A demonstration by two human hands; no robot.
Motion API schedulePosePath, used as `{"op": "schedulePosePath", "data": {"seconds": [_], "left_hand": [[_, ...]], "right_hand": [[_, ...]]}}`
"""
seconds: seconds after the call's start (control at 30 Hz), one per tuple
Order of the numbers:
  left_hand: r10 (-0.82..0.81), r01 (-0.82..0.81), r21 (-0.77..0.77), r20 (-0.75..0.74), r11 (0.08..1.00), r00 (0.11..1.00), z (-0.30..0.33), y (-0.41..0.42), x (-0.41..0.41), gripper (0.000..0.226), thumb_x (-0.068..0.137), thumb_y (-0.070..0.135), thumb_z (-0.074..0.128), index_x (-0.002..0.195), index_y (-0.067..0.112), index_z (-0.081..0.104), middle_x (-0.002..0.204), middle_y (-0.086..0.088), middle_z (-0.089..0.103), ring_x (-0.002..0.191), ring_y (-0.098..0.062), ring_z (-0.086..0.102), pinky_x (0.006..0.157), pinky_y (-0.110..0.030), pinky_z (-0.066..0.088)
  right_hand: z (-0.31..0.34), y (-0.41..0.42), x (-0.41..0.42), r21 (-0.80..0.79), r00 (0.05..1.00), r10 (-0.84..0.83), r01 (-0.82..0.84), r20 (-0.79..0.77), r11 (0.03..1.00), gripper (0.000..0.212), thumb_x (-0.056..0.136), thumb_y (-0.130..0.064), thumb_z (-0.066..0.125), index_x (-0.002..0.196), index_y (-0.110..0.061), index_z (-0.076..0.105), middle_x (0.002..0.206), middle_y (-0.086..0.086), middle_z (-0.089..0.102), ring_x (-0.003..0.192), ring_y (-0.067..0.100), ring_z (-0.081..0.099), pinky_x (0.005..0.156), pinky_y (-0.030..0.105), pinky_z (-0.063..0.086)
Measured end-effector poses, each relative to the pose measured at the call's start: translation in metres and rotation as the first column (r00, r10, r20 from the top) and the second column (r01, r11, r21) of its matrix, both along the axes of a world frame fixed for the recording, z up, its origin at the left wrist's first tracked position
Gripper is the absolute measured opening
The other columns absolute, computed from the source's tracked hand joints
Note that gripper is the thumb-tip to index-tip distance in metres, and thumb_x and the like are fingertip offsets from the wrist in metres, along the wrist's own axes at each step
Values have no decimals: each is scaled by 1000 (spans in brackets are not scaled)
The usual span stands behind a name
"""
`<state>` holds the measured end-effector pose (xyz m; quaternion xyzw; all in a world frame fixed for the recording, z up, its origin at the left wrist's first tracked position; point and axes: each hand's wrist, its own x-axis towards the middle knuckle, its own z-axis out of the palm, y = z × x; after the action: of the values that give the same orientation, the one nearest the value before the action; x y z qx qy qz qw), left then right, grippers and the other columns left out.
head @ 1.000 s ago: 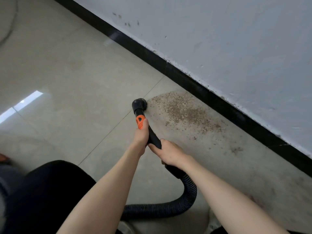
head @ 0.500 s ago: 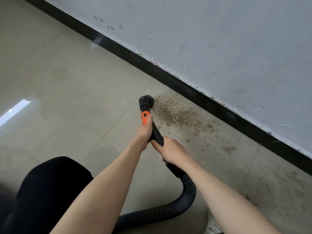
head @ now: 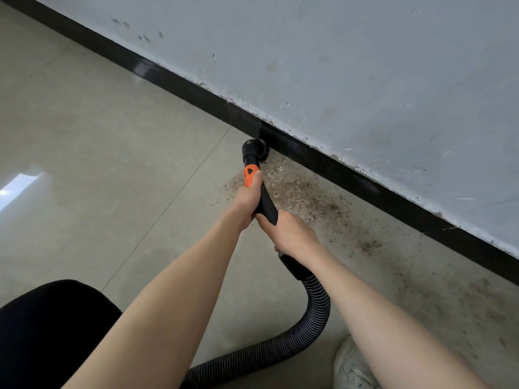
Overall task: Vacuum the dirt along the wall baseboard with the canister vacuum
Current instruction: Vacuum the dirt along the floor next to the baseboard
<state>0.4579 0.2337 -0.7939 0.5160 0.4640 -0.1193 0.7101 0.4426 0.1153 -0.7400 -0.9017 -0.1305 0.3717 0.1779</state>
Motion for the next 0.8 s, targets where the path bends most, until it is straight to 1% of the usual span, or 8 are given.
{"op": "schedulePosePath", "data": {"seconds": [0.1, 0.27, 0.4, 0.6, 0.7, 0.8], "left_hand": [[-21, 21, 11, -19, 1000, 1000, 0, -9, 2, 49, 89, 54, 48, 100, 7, 52, 80, -5, 53, 72, -19, 55, 65, -31, 47], [-55, 55, 10, -28, 998, 998, -1, -20, -2, 51, 90, 55, 48, 101, 6, 52, 82, -6, 54, 73, -20, 56, 67, -31, 48], [-109, 108, -26, -34, 994, 993, 2, -32, -6, 58, 90, 56, 47, 112, 2, 52, 83, -8, 54, 75, -22, 55, 71, -34, 48], [-165, 164, -79, -12, 983, 986, 11, -50, -12, 59, 92, 54, 47, 116, 0, 50, 92, -12, 56, 83, -26, 57, 78, -37, 51], [-206, 205, -113, -4, 972, 978, 15, -63, -14, 55, 92, 53, 46, 113, 2, 50, 88, -10, 55, 79, -24, 56, 73, -35, 50], [-233, 232, -120, 2, 965, 972, 15, -74, -16, 59, 93, 52, 47, 118, -1, 50, 87, -10, 55, 79, -24, 56, 72, -35, 48]], "right_hand": [[-6, -8, -2, -23, 999, -24, 25, 22, 999, 50, 94, -62, 37, 102, -15, 51, 83, 6, 67, 76, 28, 68, 75, 38, 54], [-11, -19, -10, -35, 998, -48, 49, 41, 998, 51, 93, -64, 36, 99, -15, 49, 81, 6, 66, 75, 28, 67, 71, 37, 53], [-9, -29, -18, -51, 996, -70, 73, 55, 996, 52, 93, -65, 35, 99, -15, 50, 82, 6, 66, 74, 28, 67, 71, 38, 54], [2, -43, -30, -86, 990, -136, 140, 43, 986, 51, 94, -64, 35, 98, -15, 50, 79, 5, 66, 72, 26, 66, 68, 36, 53], [8, -53, -36, -100, 984, -175, 178, 41, 979, 51, 94, -64, 36, 98, -15, 50, 81, 5, 67, 73, 27, 67, 70, 36, 54], [11, -62, -43, -131, 977, -207, 211, 45, 969, 52, 94, -64, 36, 101, -14, 51, 87, 8, 68, 80, 29, 67, 75, 39, 54]]}}
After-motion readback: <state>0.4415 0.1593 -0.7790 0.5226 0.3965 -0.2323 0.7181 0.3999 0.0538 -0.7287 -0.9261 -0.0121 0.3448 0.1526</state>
